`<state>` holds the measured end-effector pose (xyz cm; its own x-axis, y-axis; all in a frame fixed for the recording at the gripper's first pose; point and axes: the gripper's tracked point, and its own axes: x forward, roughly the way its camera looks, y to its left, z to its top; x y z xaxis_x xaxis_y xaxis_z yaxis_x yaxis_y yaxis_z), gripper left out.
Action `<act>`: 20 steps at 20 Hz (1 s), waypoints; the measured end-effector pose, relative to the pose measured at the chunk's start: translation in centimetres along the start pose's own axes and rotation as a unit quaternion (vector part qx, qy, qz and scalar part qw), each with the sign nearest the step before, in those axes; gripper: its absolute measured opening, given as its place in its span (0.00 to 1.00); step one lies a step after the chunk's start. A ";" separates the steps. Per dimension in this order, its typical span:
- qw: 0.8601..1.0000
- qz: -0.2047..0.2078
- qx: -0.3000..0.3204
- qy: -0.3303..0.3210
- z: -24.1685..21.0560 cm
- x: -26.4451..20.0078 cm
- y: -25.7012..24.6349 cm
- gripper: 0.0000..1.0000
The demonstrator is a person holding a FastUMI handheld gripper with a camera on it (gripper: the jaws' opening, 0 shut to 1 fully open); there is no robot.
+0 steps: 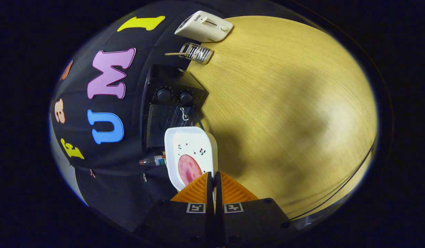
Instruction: Open the toaster oven, put the food inside, and close the toaster oven door.
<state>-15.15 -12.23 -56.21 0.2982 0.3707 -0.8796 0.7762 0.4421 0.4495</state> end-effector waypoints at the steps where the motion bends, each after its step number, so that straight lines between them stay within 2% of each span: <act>1: 1.000 -0.007 0.007 -0.008 -0.6 1.0 0.8 0.05; 3: 0.999 -0.017 0.024 -0.030 -1.0 3.4 2.6 0.05; 8: 0.991 0.002 0.113 -0.074 -0.9 9.7 8.3 0.05; 11: 0.986 -0.026 0.133 -0.097 0.2 13.0 9.4 0.05; 17: 0.966 -0.009 0.210 -0.152 3.4 18.6 13.7 0.05; 20: 0.956 0.002 0.245 -0.159 3.9 21.6 15.3 0.05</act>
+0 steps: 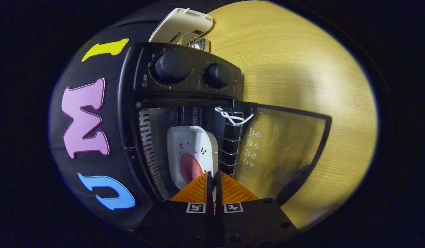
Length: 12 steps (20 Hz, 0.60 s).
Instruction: Open the toaster oven, put the food inside, and close the toaster oven door.
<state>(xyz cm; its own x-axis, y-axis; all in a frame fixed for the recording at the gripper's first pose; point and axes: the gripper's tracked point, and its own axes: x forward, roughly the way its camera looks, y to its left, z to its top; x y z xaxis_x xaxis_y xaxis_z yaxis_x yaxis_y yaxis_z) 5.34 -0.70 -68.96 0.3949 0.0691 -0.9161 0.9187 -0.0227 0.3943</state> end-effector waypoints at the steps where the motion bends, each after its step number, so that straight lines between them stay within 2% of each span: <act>1: 1.000 0.001 0.010 0.000 -0.5 0.7 0.3 0.05; 9: 0.999 -0.010 0.036 -0.029 -1.2 3.5 0.9 0.05; 12: 1.000 -0.006 0.025 -0.012 -1.4 2.2 0.7 0.13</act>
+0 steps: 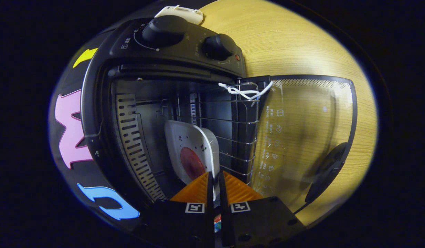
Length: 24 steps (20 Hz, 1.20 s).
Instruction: Open the toaster oven, put the food inside, and close the toaster oven door.
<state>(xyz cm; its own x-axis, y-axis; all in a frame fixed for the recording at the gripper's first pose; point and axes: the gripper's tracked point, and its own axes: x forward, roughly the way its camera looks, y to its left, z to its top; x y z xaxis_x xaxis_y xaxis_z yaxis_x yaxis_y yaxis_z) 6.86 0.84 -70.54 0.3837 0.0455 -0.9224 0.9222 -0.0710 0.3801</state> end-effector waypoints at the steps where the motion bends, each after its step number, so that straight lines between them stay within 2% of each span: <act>1: 1.000 0.000 -0.009 0.004 -0.5 -0.1 -0.1 0.14; 2: 1.000 0.005 -0.022 0.007 -0.5 -1.1 0.0 0.14; 4: 0.998 0.000 -0.061 0.013 -0.6 -3.0 -0.7 0.31; 6: 0.995 0.002 -0.097 0.020 -0.6 -5.1 -1.2 0.31; 7: 0.993 0.004 -0.113 0.024 -0.6 -6.3 -1.5 0.38; 8: 0.992 0.005 -0.127 0.023 -0.4 -7.2 -1.9 0.51; 10: 0.988 0.001 -0.153 0.018 0.3 -8.9 -2.5 0.59; 11: 0.986 -0.005 -0.169 0.012 0.9 -9.7 -3.0 0.59; 14: 0.975 -0.008 -0.224 0.007 1.4 -11.6 -3.9 0.98; 15: 0.969 -0.005 -0.248 0.006 1.3 -12.4 -4.0 0.98; 17: 0.947 -0.003 -0.320 0.003 1.3 -13.4 -4.8 0.98; 19: 0.916 -0.017 -0.401 -0.014 2.1 -14.1 -6.0 0.98; 22: 0.847 -0.029 -0.530 -0.043 2.5 -14.3 -7.4 0.98; 24: 0.811 -0.030 -0.583 -0.038 1.4 -13.8 -8.8 0.98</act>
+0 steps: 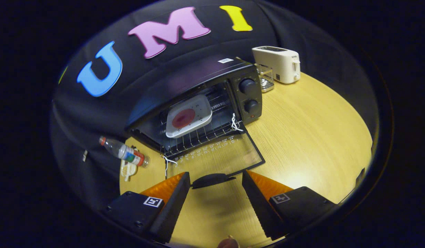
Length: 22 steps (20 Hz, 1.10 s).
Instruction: Open the toaster oven, put the food inside, and close the toaster oven door.
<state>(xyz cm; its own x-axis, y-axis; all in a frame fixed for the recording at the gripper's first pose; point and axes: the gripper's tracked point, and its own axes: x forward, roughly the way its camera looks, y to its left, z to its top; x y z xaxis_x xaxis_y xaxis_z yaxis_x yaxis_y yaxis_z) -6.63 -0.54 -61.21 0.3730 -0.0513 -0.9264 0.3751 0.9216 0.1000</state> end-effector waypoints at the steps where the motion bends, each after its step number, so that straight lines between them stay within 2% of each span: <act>1: 1.000 0.010 -0.023 0.008 -1.1 0.3 0.6 0.98; 6: 0.992 -0.018 -0.115 0.048 -5.9 1.9 -0.2 0.98; 11: 0.988 -0.034 -0.121 0.086 -8.6 4.8 -0.5 0.98; 17: 0.985 -0.061 -0.135 0.083 -7.8 8.3 -1.0 0.98; 20: 0.982 -0.073 -0.147 0.097 -7.7 8.7 -1.1 0.98; 22: 0.982 -0.067 -0.145 0.103 -7.5 8.5 -0.9 0.98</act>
<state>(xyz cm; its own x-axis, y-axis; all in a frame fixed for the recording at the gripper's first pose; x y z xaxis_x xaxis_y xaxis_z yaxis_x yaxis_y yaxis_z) -10.20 1.05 -71.87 0.1455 -0.1271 -0.9812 0.1400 0.9844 -0.1068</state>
